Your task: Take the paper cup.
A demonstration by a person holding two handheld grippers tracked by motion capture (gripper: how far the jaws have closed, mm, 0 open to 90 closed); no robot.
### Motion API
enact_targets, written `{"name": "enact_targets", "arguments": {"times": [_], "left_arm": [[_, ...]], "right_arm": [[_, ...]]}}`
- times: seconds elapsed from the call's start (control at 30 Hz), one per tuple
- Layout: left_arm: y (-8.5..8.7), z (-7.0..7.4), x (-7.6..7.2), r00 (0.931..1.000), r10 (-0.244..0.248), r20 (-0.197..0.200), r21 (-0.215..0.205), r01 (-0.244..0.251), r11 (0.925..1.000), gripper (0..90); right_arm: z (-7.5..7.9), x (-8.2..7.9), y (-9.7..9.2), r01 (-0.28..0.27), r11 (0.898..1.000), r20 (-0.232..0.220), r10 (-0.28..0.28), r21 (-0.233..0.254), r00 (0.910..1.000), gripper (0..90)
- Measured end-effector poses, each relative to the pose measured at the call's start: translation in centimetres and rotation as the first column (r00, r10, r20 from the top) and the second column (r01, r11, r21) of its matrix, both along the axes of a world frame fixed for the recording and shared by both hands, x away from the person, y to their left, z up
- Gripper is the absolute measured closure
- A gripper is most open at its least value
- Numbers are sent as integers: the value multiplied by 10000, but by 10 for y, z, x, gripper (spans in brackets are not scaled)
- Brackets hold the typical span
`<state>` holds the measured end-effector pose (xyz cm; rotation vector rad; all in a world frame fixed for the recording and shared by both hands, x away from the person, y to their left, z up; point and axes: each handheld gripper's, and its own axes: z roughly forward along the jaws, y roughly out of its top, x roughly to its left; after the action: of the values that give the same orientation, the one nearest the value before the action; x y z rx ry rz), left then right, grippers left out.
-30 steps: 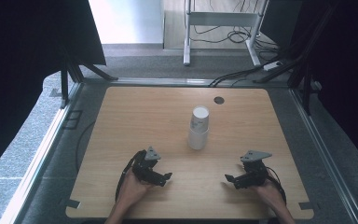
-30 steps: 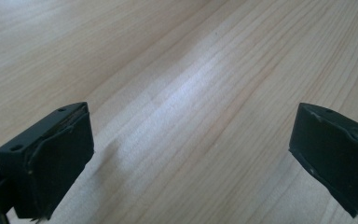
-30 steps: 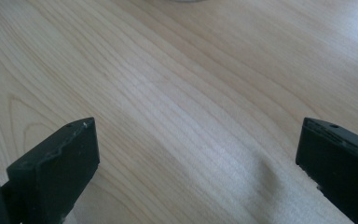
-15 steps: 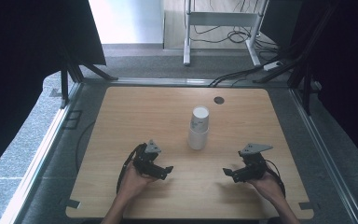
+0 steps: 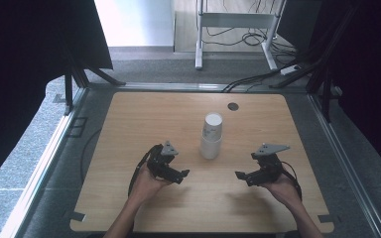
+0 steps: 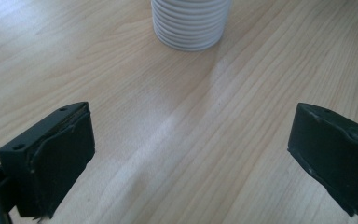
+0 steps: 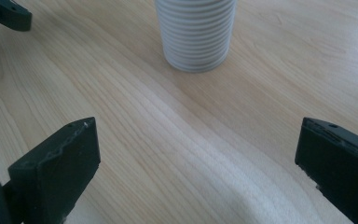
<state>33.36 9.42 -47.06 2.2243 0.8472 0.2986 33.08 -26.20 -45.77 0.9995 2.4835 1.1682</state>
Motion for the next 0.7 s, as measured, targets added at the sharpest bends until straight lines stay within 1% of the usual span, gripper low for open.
{"name": "enact_targets", "arguments": {"times": [0.17, 0.3, 0.47, 0.7], "left_arm": [[-4, 3, 7, 10000, -42, -20, -94, 41, 9999, 3], [-6, 5, 11, 10000, -48, -7, -76, 48, 10000, 5], [-9, 7, 18, 9999, -116, -26, -70, 115, 9999, 11], [-15, 10, 27, 9997, -187, 130, -105, 188, 9998, 16]], "right_arm": [[3, 4, 2, -49, 10000, -33, 49, 80, 10000, 0], [6, 8, 3, -69, 9998, -38, 70, 197, 10000, 0], [10, 11, 4, -145, 9997, 13, 144, 182, 9999, 0], [18, 17, 8, -254, 9995, 9, 253, 182, 9997, 0]]}}
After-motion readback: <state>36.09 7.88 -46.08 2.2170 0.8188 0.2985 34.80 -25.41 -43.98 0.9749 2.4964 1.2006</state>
